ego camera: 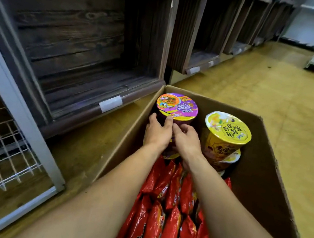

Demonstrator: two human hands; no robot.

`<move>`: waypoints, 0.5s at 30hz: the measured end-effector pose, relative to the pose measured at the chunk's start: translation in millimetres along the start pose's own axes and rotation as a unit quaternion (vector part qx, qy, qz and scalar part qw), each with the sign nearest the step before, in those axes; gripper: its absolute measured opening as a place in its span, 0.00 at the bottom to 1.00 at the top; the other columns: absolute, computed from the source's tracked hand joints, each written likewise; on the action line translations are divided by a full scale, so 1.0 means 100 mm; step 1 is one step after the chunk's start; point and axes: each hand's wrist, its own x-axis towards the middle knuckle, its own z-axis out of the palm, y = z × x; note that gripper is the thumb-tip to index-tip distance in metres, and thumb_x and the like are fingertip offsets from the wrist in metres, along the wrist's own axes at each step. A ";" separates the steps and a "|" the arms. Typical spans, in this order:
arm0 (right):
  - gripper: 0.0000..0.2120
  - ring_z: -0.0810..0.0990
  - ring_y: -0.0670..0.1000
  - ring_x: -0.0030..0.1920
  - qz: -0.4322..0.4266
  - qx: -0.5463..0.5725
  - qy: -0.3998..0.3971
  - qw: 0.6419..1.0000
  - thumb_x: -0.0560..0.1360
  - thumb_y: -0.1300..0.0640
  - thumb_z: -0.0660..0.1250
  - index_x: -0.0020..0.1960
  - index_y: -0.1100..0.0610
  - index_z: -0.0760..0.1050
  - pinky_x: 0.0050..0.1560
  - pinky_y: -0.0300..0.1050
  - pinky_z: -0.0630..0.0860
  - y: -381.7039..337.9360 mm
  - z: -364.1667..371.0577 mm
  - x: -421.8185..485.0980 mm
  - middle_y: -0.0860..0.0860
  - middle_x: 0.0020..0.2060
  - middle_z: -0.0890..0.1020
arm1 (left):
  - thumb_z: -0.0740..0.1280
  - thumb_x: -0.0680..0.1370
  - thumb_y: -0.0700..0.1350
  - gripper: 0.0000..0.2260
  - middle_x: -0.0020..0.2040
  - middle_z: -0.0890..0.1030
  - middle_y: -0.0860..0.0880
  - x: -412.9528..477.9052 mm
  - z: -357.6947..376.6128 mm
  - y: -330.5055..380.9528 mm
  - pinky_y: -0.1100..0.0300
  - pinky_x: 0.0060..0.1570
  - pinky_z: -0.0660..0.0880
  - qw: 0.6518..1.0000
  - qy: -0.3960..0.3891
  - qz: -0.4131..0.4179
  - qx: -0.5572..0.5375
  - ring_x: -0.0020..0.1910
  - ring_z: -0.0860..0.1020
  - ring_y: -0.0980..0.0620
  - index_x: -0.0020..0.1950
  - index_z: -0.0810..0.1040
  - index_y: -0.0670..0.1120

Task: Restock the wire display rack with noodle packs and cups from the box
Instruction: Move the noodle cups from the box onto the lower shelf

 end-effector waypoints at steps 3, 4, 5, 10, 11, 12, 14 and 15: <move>0.42 0.83 0.55 0.55 0.012 0.028 0.018 0.999 0.59 0.27 0.62 0.63 0.54 0.75 0.57 0.61 0.81 0.25 0.13 0.31 0.51 0.53 0.84 | 0.60 0.82 0.59 0.32 0.78 0.66 0.42 0.12 0.01 -0.04 0.49 0.73 0.65 1.000 -0.013 -0.013 -0.009 0.75 0.67 0.41 0.82 0.54 0.49; 0.44 0.84 0.56 0.55 0.016 0.038 0.021 0.999 0.57 0.25 0.61 0.64 0.53 0.74 0.57 0.61 0.81 0.33 0.17 0.40 0.52 0.54 0.84 | 0.60 0.82 0.60 0.33 0.78 0.65 0.42 0.15 0.01 -0.04 0.48 0.73 0.65 1.000 -0.014 -0.017 -0.009 0.76 0.66 0.41 0.82 0.53 0.49; 0.46 0.83 0.56 0.55 0.019 0.047 0.024 0.998 0.56 0.25 0.61 0.65 0.53 0.74 0.57 0.61 0.80 0.36 0.20 0.44 0.52 0.55 0.84 | 0.60 0.82 0.60 0.33 0.78 0.65 0.42 0.17 0.01 -0.05 0.48 0.74 0.65 1.000 -0.016 -0.020 -0.009 0.76 0.66 0.41 0.82 0.53 0.49; 0.53 0.78 0.59 0.65 0.054 0.099 0.029 0.993 0.60 0.27 0.61 0.78 0.53 0.60 0.64 0.61 0.77 0.06 0.19 0.22 0.54 0.67 0.77 | 0.61 0.81 0.62 0.34 0.78 0.66 0.43 0.28 0.11 -0.13 0.48 0.74 0.65 0.998 -0.027 -0.030 -0.040 0.75 0.67 0.42 0.82 0.54 0.52; 0.52 0.76 0.59 0.67 0.059 0.106 0.028 0.992 0.63 0.28 0.61 0.80 0.50 0.56 0.65 0.62 0.75 0.03 0.19 0.21 0.54 0.70 0.74 | 0.62 0.80 0.63 0.34 0.78 0.66 0.44 0.29 0.13 -0.14 0.48 0.74 0.66 0.998 -0.028 -0.032 -0.054 0.75 0.67 0.42 0.82 0.54 0.53; 0.50 0.75 0.60 0.68 0.063 0.111 0.026 0.992 0.64 0.28 0.62 0.81 0.48 0.53 0.66 0.62 0.75 0.00 0.19 0.22 0.54 0.72 0.73 | 0.62 0.80 0.64 0.35 0.78 0.67 0.45 0.30 0.14 -0.14 0.48 0.73 0.66 0.997 -0.028 -0.033 -0.066 0.75 0.68 0.43 0.82 0.54 0.55; 0.48 0.73 0.60 0.70 0.065 0.112 0.020 0.991 0.68 0.30 0.63 0.81 0.44 0.49 0.68 0.62 0.73 -0.01 0.18 0.25 0.55 0.74 0.70 | 0.63 0.79 0.65 0.35 0.76 0.68 0.46 0.30 0.15 -0.14 0.49 0.72 0.67 0.996 -0.029 -0.034 -0.081 0.74 0.69 0.43 0.82 0.54 0.57; 0.47 0.73 0.61 0.70 0.066 0.111 0.017 0.991 0.69 0.30 0.64 0.81 0.43 0.48 0.68 0.62 0.73 0.00 0.17 0.26 0.55 0.74 0.69 | 0.63 0.78 0.66 0.36 0.76 0.68 0.46 0.29 0.15 -0.14 0.49 0.72 0.68 0.995 -0.031 -0.034 -0.084 0.73 0.70 0.43 0.82 0.54 0.58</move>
